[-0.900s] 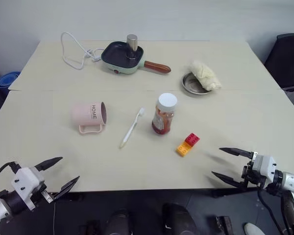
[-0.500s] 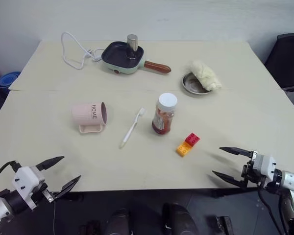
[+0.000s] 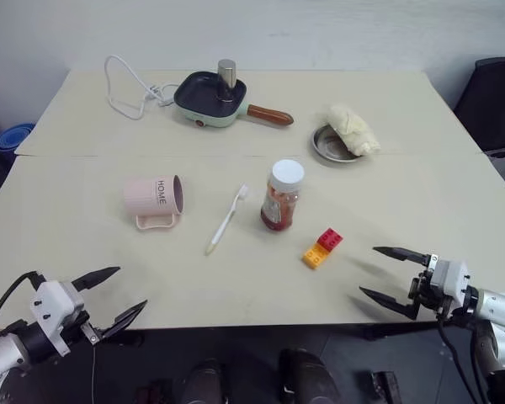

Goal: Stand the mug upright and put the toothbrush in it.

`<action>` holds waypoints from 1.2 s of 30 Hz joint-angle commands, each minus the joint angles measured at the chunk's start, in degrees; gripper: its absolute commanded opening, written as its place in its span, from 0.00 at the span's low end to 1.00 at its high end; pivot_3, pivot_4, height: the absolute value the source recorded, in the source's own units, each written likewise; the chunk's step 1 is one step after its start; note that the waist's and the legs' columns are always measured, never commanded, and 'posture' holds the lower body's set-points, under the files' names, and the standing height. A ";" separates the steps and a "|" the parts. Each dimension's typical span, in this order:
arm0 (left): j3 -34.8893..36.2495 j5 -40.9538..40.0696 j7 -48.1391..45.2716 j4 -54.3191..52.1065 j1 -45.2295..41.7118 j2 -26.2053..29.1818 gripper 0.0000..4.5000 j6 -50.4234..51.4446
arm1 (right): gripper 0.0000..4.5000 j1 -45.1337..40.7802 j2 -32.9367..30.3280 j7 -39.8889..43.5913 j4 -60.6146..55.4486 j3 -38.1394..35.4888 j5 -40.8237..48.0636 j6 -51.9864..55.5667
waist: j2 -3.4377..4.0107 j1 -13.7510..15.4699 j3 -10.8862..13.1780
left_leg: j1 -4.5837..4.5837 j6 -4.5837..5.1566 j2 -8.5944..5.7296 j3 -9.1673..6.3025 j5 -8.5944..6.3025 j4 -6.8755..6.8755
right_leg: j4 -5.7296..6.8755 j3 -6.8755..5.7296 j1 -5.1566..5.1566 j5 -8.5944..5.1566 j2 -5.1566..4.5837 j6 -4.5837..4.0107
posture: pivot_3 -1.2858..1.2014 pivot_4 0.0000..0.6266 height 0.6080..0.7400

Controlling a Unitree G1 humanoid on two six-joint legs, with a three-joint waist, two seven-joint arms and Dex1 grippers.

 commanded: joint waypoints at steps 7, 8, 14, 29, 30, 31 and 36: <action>-5.37 -11.72 -0.23 -15.43 -4.02 2.45 0.99 11.95 | 1.00 -5.68 4.00 -15.37 -15.78 5.56 2.52 22.83 | 0.06 0.08 -0.03 | -0.04 -0.04 0.03 -0.05 0.03 0.02 | 0.04 0.02 -0.01 0.00 -0.15 -0.01 | 0.52 0.24 1.00; -6.63 -11.39 -0.19 -16.35 -4.50 2.43 0.99 12.24 | 1.00 -6.56 4.94 -17.51 -15.61 6.03 1.46 23.40 | 0.06 0.06 -0.03 | -0.04 -0.04 0.01 -0.05 0.03 0.02 | 0.04 0.02 -0.01 0.00 -0.12 -0.01 | 0.52 0.24 1.00; -13.37 -9.68 2.01 -20.17 -8.38 1.59 1.00 14.23 | 0.87 -11.58 9.27 -26.61 -11.74 9.57 -6.40 24.95 | 0.07 0.00 -0.03 | -0.05 -0.02 -0.10 -0.02 0.08 0.03 | 0.09 0.03 -0.03 0.00 0.04 -0.01 | 0.52 0.24 1.00; -16.97 -10.36 0.88 -18.12 -15.86 1.32 1.00 14.66 | 0.34 -13.38 0.51 -26.66 -1.26 -4.51 -2.71 24.68 | 0.15 0.47 -0.01 | -0.11 0.11 -0.24 -0.03 0.17 0.03 | 0.06 0.03 -0.03 0.01 0.01 0.02 | 0.52 0.24 1.00; -17.71 -10.09 1.00 -17.94 -16.54 1.08 1.00 14.66 | 0.34 -14.51 -0.57 -27.28 2.91 -5.44 -3.65 23.39 | 0.15 0.45 -0.02 | -0.11 0.12 -0.25 -0.02 0.18 0.03 | 0.06 0.03 -0.03 0.01 0.00 0.03 | 0.52 0.24 1.00; -18.36 -9.73 1.10 -17.73 -17.09 0.88 1.00 14.59 | 0.34 -15.63 -1.36 -28.06 6.86 -5.96 -4.80 22.24 | 0.15 0.41 -0.01 | -0.10 0.12 -0.24 -0.02 0.19 0.03 | 0.06 0.03 -0.02 0.02 0.02 0.03 | 0.52 0.24 1.00; -19.15 -9.14 1.10 -16.51 -18.61 0.47 1.00 14.43 | 0.34 -23.31 -3.62 -32.90 29.65 -7.94 -8.35 16.39 | 0.16 -0.06 -0.02 | -0.07 0.08 -0.23 0.03 0.26 0.03 | 0.08 0.05 -0.02 0.01 0.05 0.03 | 0.52 0.24 1.00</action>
